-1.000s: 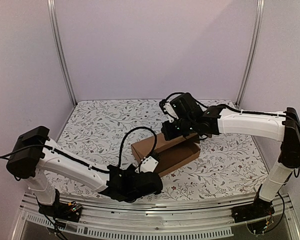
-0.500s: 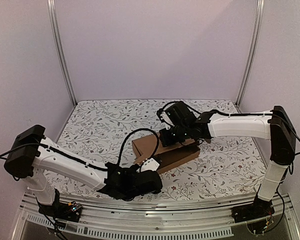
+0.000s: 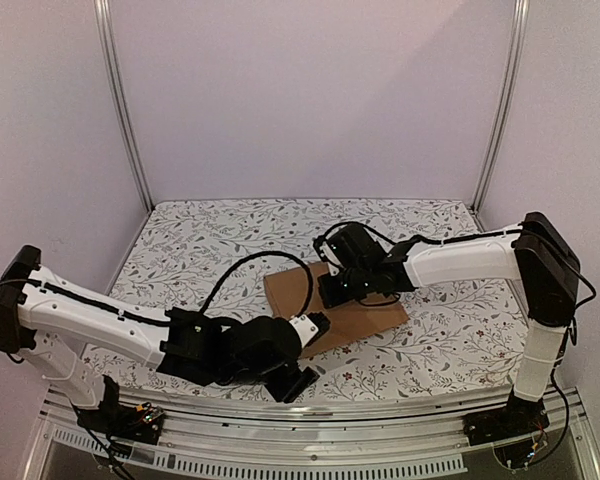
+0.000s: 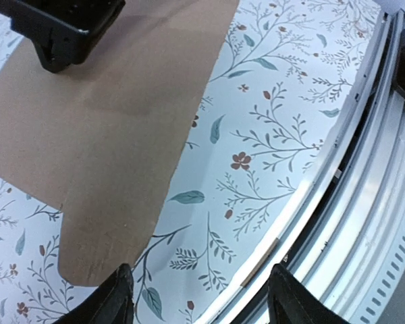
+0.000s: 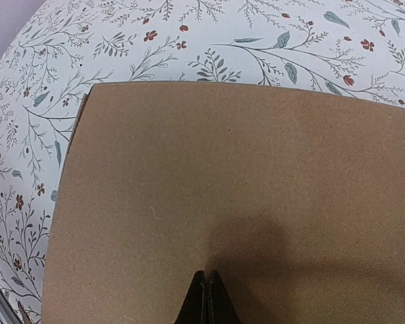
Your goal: Fold the paper box
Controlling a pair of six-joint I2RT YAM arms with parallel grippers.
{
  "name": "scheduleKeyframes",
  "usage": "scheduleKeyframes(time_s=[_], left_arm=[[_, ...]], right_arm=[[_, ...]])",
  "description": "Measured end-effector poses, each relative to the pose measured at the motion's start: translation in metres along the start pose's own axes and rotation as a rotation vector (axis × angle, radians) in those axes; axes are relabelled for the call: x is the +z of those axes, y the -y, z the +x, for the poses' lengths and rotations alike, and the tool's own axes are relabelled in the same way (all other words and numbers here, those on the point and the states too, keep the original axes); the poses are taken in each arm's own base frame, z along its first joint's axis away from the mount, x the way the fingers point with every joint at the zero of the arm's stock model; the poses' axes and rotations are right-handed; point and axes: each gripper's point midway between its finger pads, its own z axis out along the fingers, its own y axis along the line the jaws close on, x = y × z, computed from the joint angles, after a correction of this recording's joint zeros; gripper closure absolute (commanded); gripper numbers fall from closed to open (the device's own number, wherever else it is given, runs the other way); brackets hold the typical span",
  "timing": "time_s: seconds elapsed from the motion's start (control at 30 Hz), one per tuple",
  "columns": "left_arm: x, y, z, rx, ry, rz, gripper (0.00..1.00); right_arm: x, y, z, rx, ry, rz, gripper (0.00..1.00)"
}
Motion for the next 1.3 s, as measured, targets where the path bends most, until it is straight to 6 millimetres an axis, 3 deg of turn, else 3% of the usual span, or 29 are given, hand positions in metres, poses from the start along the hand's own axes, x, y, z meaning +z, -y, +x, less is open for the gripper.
scheduleKeyframes(time_s=[0.17, 0.3, 0.47, 0.57, 0.73, 0.93, 1.07, 1.13, 1.2, 1.3], left_arm=[[-0.018, 0.015, -0.011, 0.006, 0.019, 0.120, 0.32], [-0.037, 0.011, -0.037, -0.032, 0.077, 0.180, 0.33], [-0.039, -0.036, -0.070, -0.157, 0.136, 0.123, 0.33], [-0.034, -0.070, -0.074, -0.238, 0.133, 0.065, 0.33], [-0.026, -0.108, -0.072, -0.362, 0.118, 0.020, 0.32], [-0.010, -0.122, -0.062, -0.438, 0.075, 0.017, 0.30], [0.004, -0.125, -0.053, -0.479, 0.034, 0.029, 0.28], [0.011, -0.128, -0.048, -0.510, 0.017, 0.037, 0.25], [0.015, -0.132, -0.044, -0.541, 0.005, 0.047, 0.24], [0.020, -0.137, -0.040, -0.592, -0.001, 0.068, 0.24]], right_arm=[[0.006, 0.001, 0.004, 0.006, 0.002, -0.002, 1.00], [0.007, 0.001, 0.003, 0.007, 0.010, -0.004, 1.00], [0.007, 0.001, 0.002, 0.007, 0.019, -0.007, 1.00], [0.003, 0.001, 0.002, 0.007, 0.021, -0.007, 0.97], [-0.012, 0.003, 0.004, 0.001, 0.013, 0.000, 0.88], [-0.051, 0.004, -0.017, -0.028, 0.072, 0.010, 0.62], [-0.079, 0.015, -0.035, -0.040, 0.128, 0.043, 0.48], [-0.090, 0.029, -0.043, -0.034, 0.145, 0.065, 0.24], [-0.097, 0.047, -0.049, -0.014, 0.156, 0.090, 0.07], [-0.103, 0.083, -0.052, 0.007, 0.159, 0.145, 0.01]])
